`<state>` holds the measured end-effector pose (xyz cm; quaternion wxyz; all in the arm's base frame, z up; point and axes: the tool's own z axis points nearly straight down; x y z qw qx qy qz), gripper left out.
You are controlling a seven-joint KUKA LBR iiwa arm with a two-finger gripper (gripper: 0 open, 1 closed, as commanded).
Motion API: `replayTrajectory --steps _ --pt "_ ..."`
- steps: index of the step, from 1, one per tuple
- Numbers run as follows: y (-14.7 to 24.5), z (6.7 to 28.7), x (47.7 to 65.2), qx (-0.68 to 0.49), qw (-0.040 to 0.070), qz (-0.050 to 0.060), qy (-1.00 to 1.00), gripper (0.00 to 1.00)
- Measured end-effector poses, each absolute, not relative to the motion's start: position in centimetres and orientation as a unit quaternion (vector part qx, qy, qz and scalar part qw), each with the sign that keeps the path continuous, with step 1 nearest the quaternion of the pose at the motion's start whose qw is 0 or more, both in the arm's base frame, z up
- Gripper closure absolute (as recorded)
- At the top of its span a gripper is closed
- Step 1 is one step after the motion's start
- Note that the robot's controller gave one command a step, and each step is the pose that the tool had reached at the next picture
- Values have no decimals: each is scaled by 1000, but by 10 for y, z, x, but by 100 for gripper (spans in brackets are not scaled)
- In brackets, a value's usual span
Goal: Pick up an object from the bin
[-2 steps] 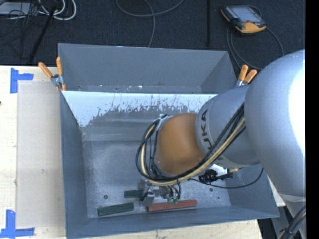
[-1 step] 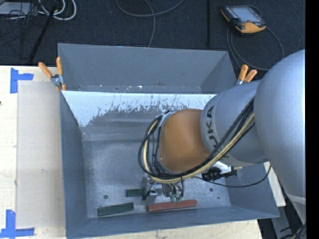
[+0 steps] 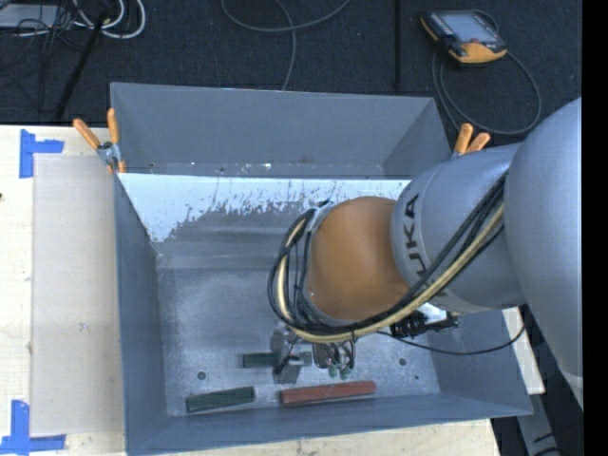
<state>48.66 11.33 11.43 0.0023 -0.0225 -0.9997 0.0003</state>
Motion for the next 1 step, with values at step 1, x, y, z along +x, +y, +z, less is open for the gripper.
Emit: replayTrajectory --steps 1 --pt "114 126 488 -23 0 0 -1000 100"
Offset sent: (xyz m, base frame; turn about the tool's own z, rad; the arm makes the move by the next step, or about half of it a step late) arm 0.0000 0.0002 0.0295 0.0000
